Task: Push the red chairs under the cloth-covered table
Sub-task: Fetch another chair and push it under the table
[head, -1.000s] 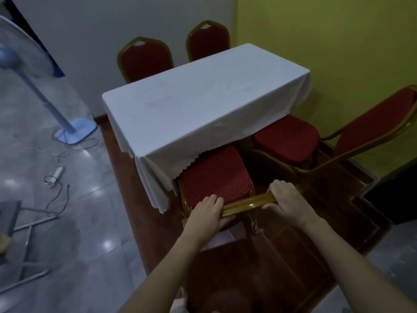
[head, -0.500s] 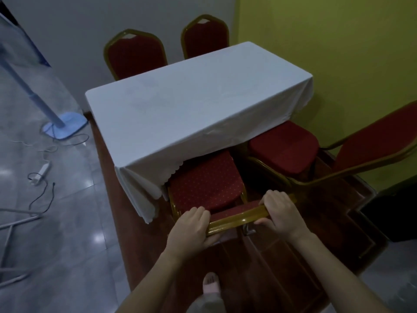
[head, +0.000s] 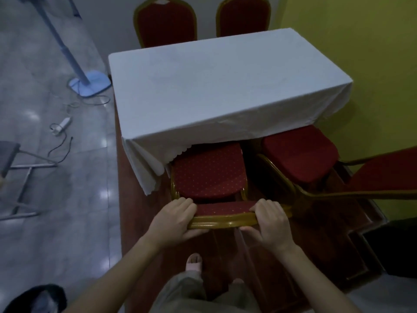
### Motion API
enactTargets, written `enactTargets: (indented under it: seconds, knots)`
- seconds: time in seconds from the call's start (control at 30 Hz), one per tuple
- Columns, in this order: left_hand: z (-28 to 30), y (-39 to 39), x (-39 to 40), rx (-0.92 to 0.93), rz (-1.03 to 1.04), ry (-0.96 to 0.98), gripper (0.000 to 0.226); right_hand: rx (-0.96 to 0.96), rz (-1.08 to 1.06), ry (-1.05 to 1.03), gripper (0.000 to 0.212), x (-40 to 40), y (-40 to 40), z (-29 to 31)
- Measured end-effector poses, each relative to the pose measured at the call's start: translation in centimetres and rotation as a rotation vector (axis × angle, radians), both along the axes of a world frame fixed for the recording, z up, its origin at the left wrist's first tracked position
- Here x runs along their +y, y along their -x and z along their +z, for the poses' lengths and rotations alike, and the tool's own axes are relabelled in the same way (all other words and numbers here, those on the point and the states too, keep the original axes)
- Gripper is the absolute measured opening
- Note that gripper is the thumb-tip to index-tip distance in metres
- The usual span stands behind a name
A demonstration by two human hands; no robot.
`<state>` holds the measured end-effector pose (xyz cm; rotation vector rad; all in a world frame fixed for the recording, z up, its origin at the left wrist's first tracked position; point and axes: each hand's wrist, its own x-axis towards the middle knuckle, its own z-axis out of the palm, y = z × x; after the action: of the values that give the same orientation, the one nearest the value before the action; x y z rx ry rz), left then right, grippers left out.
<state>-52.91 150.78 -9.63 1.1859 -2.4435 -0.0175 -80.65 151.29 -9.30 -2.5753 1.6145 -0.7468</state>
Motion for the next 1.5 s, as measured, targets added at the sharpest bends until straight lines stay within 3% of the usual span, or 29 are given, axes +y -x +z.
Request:
enactTargets:
  seconds: [0.4,0.67,0.8,1.0,1.5]
  knots:
    - [0.0,2.7,1.7,0.009,0.241,-0.032,0.046,0.045,0.334,0.087,0.056,-2.4,3.2,-0.5]
    - [-0.5,11.2,2.2,-0.003,0.341,0.013,0.057,0.066,0.446,0.173,0.056,-5.5,11.2,-0.6]
    - [0.1,14.0,-0.1,0.013,0.38,0.003,0.057,0.123,0.459,0.15,0.063,-8.9,13.6,0.0]
    - [0.4,18.1,-4.2,0.033,0.406,0.0,0.052,0.149,0.365,-0.06,0.061,-12.8,17.0,1.9]
    - [-0.2,14.9,-4.1,-0.032,0.361,0.051,0.053,0.075,0.259,-0.059,0.056,-10.4,14.1,0.7]
